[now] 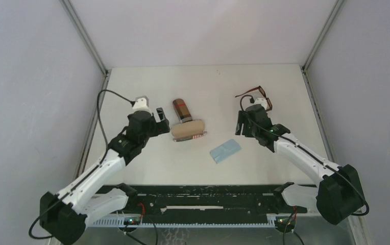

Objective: Organize the sunglasses
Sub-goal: Adjust the sunglasses case at the center of the board, then pick up the glasses cleaning cloth from the center of the board.

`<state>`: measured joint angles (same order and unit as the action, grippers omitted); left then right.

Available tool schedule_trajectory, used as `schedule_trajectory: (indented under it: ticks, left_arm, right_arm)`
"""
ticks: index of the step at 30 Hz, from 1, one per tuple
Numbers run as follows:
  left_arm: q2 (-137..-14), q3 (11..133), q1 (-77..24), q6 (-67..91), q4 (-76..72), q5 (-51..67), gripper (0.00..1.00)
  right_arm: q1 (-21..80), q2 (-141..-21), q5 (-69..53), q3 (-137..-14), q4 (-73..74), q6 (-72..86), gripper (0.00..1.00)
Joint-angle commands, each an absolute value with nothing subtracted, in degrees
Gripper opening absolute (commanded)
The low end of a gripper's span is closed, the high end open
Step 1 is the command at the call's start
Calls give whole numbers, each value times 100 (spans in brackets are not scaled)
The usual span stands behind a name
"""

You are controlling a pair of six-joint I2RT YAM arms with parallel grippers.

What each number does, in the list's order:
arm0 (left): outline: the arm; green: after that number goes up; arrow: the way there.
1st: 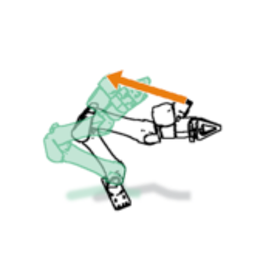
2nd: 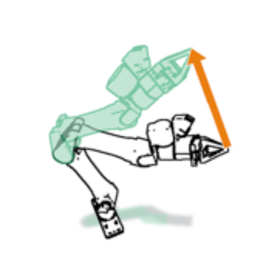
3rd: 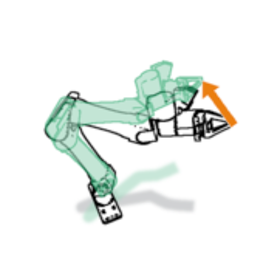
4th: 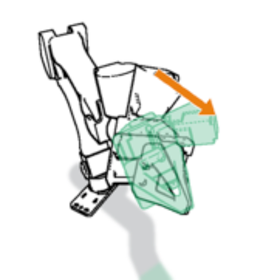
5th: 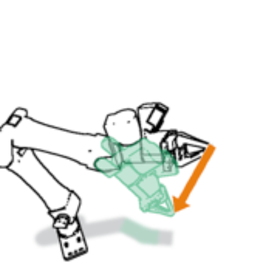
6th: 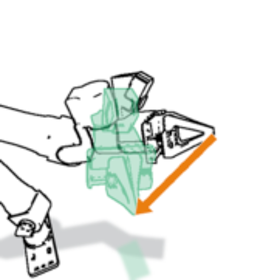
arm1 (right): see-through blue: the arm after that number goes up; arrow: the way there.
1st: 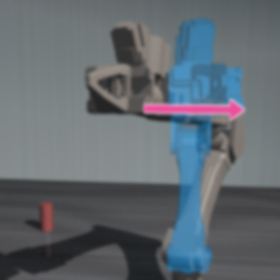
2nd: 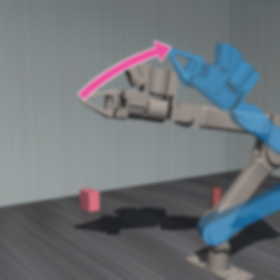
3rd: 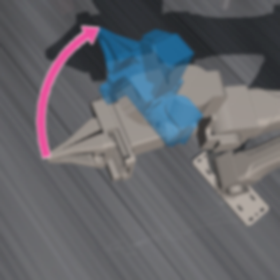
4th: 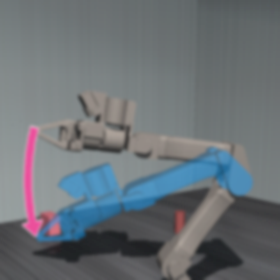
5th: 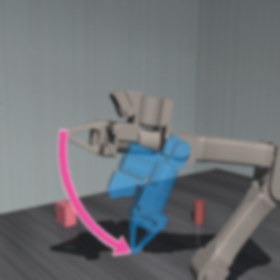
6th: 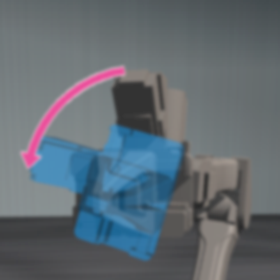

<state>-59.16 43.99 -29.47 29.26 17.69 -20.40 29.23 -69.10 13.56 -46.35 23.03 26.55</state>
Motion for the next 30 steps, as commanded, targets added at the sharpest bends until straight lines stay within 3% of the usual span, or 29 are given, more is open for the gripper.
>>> schedule_trajectory:
  ticks: [1,6,11,30]
  left_arm:
    - [-4866,3736,-2909,3127,1721,-2031,100]
    - [-4006,3303,-2909,3267,1902,-1869,100]
    - [-3749,3070,-2909,3332,2082,-1627,100]
    - [-4009,2885,-2909,3452,1765,-974,97]
  right_arm:
    - [2323,-6766,1559,-4459,2128,3151,67]
    - [1798,-7143,1268,-4532,1899,3289,66]
    - [1949,-7644,632,-4806,2292,2894,63]
    - [2787,-8950,-158,-5197,3061,2210,51]
